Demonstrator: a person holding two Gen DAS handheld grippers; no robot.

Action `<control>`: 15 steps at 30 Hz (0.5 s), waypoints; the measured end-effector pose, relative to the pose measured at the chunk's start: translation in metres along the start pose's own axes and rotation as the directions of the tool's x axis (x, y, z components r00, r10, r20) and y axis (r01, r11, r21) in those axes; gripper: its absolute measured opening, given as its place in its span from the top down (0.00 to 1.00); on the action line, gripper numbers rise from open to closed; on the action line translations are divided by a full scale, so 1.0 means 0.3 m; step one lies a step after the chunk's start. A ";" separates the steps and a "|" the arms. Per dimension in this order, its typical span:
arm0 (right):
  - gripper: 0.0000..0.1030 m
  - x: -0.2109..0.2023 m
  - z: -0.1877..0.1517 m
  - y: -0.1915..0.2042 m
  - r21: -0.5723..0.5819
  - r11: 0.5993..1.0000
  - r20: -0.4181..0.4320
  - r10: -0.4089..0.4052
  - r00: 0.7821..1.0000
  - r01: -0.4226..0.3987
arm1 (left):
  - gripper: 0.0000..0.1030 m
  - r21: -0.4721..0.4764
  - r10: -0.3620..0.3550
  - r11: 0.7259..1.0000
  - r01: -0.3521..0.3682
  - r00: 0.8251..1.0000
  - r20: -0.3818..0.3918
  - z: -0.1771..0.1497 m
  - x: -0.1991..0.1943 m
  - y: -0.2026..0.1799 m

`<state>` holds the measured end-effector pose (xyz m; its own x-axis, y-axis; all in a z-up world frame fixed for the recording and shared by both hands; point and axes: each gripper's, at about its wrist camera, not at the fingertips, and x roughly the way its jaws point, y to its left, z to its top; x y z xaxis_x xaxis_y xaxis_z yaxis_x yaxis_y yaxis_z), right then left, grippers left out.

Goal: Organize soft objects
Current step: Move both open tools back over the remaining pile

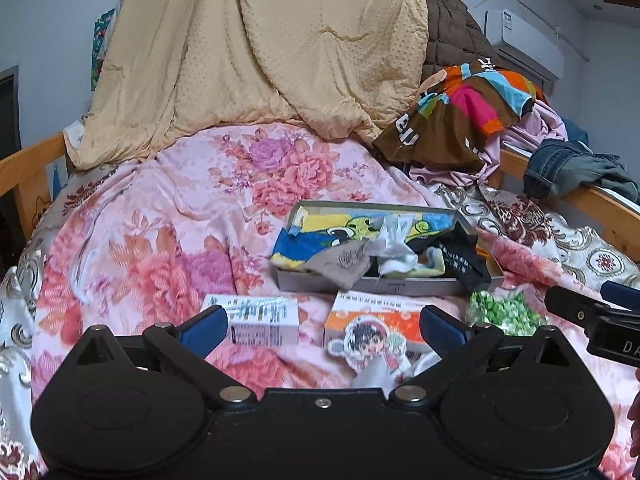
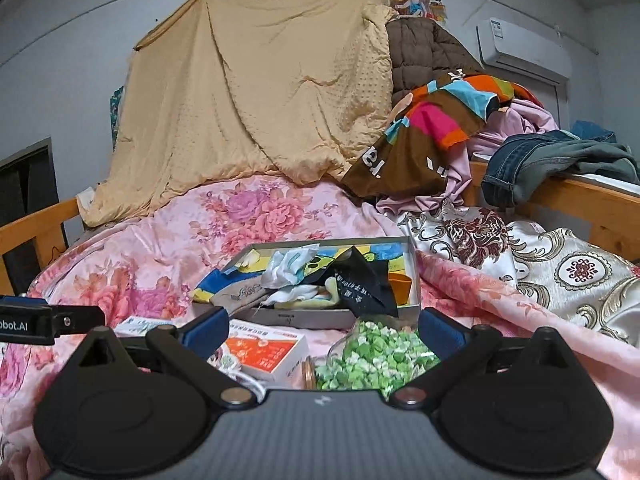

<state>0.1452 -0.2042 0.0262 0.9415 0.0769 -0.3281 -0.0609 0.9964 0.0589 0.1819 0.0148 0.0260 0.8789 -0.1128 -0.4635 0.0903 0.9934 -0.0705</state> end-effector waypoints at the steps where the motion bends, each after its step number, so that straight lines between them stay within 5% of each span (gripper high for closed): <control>1: 0.00 -0.008 -0.011 0.005 -0.008 1.000 0.000 -0.004 1.000 0.004 | 0.01 0.002 -0.004 1.000 0.004 1.000 -0.004 -0.009 -0.006 0.004; 15: 0.00 -0.077 -0.132 0.073 0.009 0.999 -0.147 0.041 0.988 -0.040 | 0.01 0.034 -0.064 0.997 0.066 0.996 -0.055 -0.124 -0.032 0.069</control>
<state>0.1089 -0.1828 -0.0022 0.8794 0.1224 -0.4601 -0.0960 0.9921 0.0804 0.1578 0.0357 -0.0039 0.8443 -0.1774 -0.5057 0.1644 0.9839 -0.0708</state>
